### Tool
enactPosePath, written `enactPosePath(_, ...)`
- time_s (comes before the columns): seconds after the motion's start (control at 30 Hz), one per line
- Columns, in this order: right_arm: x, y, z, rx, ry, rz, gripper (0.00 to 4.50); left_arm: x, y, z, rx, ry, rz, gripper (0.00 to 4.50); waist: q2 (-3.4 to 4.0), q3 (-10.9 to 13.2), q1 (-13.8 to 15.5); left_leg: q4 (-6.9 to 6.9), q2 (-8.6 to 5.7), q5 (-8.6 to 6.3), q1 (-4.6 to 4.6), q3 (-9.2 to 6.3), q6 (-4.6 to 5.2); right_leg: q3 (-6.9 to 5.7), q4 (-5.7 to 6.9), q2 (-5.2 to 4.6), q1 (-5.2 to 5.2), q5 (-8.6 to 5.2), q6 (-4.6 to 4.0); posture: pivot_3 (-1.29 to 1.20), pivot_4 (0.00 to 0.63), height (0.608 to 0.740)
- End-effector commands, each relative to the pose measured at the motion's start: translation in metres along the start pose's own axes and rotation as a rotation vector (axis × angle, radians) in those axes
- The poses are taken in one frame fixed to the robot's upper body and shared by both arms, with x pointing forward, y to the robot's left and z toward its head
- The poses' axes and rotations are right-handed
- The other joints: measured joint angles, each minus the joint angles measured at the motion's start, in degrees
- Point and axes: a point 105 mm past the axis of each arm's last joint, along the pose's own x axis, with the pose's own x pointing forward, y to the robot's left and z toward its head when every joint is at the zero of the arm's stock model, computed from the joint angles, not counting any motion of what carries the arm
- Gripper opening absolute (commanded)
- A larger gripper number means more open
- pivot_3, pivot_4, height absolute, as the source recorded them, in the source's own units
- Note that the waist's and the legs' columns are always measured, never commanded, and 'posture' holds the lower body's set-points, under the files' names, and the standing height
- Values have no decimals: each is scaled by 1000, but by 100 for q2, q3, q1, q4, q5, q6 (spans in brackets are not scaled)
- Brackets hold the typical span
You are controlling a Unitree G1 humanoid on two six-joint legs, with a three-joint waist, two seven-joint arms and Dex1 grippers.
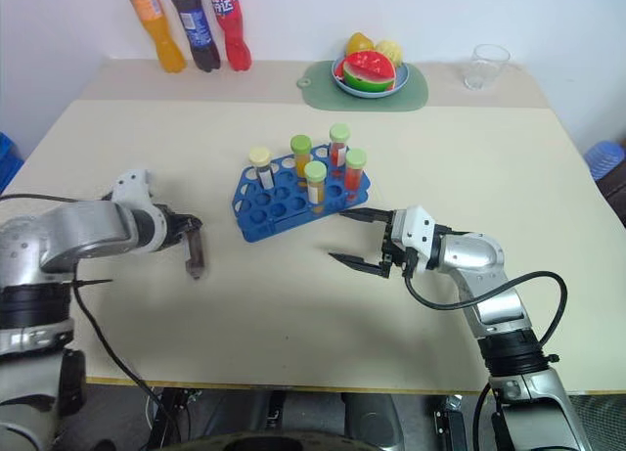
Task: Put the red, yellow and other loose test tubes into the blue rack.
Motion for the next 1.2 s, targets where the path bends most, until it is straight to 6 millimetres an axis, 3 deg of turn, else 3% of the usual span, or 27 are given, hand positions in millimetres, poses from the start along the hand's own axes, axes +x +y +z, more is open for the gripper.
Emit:
enactPosePath(0.03, 2, -5, 8, -26, -37, 6, 3701, -17, -5, 11, 37, -108, -42, 836, 1, 0, 12, 0, 0, 0, 2, 1, 0, 0, -1, -1, 3, 0, 0, 0, 150, 740)
enactPosePath(0.17, 2, -11, 8, -25, -35, 8, 3701, -25, -2, 20, 155, -247, -24, 836, 0, 0, 7, -1, -1, -1, 1, 17, 2, -2, -8, 3, 7, -1, -1, 0, 150, 740)
enactPosePath(0.23, 2, -12, 7, -26, -33, 10, 3701, -35, -7, 34, 278, -425, 4, 836, -1, 1, 6, -2, -1, -5, 0, 19, 10, -2, -8, 4, 6, -1, -2, 0, 150, 740)
enactPosePath(0.3, 1, -14, 7, -28, -30, 10, 3701, -56, -30, 53, 385, -732, -83, 836, 0, 2, 5, -4, -1, -4, -2, 24, 8, -1, -14, 5, 5, -2, -4, 0, 150, 740)
enactPosePath(0.37, 0, -15, 6, -29, -28, 6, 3701, -66, -48, 51, 538, -875, -170, 836, 0, 2, 11, -7, 0, 0, -4, 29, 1, 1, -20, 5, 6, -11, -20, 0, 150, 740)
enactPosePath(0.47, -2, -17, 6, -31, -22, -12, 3701, -54, -62, 18, 679, -773, -340, 836, 4, 0, 7, -11, 1, -3, -3, 34, 6, 5, -26, 4, 7, -12, -21, 0, 150, 740)
enactPosePath(0.57, -7, -18, 6, -35, -9, -36, 3701, -63, -74, 15, 745, -894, -442, 836, -1, 5, 5, -6, 5, -24, -2, 36, 45, 8, -23, 3, 7, -12, -20, 0, 150, 740)
enactPosePath(0.8, -22, -20, 6, -42, 27, -87, 3701, -52, -94, 13, 815, -1049, -655, 836, 1, 4, 15, 1, 8, -28, -1, 34, 53, 3, -23, 5, 13, -10, -18, 0, 150, 740)
enactPosePath(1.2, -53, -6, 20, -18, 115, -127, 3701, -14, -129, -24, 877, -1109, -854, 836, 1, 4, 22, 7, 9, -35, -1, 33, 66, 3, -19, 3, 14, 0, 1, 0, 150, 740)
